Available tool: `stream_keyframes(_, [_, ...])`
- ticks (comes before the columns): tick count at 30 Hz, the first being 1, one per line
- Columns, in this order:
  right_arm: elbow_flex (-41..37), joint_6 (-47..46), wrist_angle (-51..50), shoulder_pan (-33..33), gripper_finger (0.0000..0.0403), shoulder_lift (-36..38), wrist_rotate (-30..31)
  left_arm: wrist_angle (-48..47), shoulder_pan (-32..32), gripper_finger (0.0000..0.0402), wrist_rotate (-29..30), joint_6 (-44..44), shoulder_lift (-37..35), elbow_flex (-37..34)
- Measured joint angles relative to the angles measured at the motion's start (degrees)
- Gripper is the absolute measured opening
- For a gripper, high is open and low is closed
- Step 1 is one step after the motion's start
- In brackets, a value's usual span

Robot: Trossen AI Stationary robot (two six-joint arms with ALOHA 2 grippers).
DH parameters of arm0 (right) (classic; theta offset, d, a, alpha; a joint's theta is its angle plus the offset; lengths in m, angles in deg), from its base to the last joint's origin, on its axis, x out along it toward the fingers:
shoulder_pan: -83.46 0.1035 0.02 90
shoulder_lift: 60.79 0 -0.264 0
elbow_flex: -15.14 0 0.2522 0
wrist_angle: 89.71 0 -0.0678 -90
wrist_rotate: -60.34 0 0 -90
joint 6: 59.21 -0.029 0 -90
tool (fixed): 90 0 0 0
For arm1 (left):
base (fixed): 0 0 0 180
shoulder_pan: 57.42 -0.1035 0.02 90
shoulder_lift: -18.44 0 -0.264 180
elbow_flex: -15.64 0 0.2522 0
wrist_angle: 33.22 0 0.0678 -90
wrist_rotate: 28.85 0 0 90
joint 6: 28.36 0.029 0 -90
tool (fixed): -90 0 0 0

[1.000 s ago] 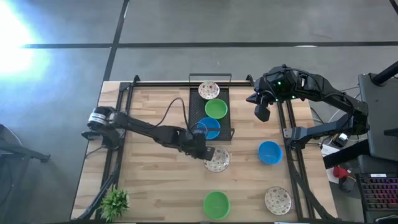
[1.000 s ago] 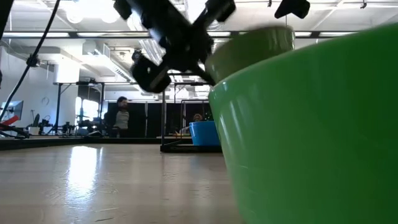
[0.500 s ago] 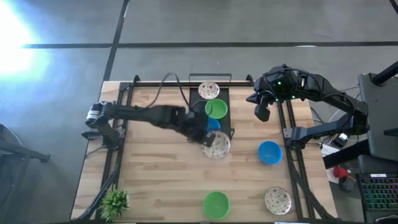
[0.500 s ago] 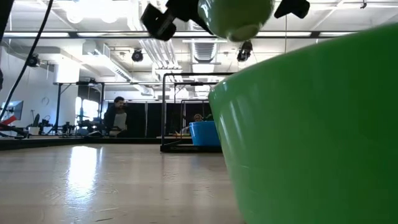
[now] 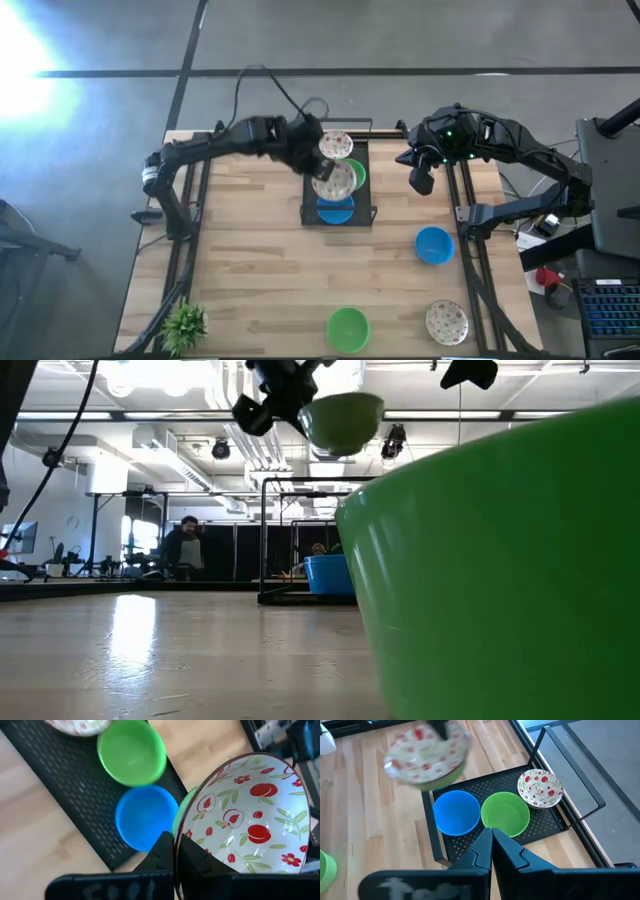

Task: Pick & Place Mini bowls
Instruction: Stack the top white bowl on the white bowl on the shelf

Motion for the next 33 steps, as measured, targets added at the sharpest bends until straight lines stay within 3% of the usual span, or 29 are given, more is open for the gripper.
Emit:
stream_keyframes(13, [0.0,-0.5,0.5,0.0,0.0008,0.0,0.1,3.6,-16.7,0.0001,-1.1,6.9,2.3,-2.2])
stream_keyframes(22, [0.0,-0.5,1.4,0.0,0.0008,0.0,0.1,15.0,-19.6,0.0001,-1.3,7.8,6.9,-6.2])
stream_keyframes(33, [0.0,-0.7,1.6,-0.1,0.0008,0.0,0.1,18.6,-20.5,0.0001,-3.3,7.7,13.9,-6.6])
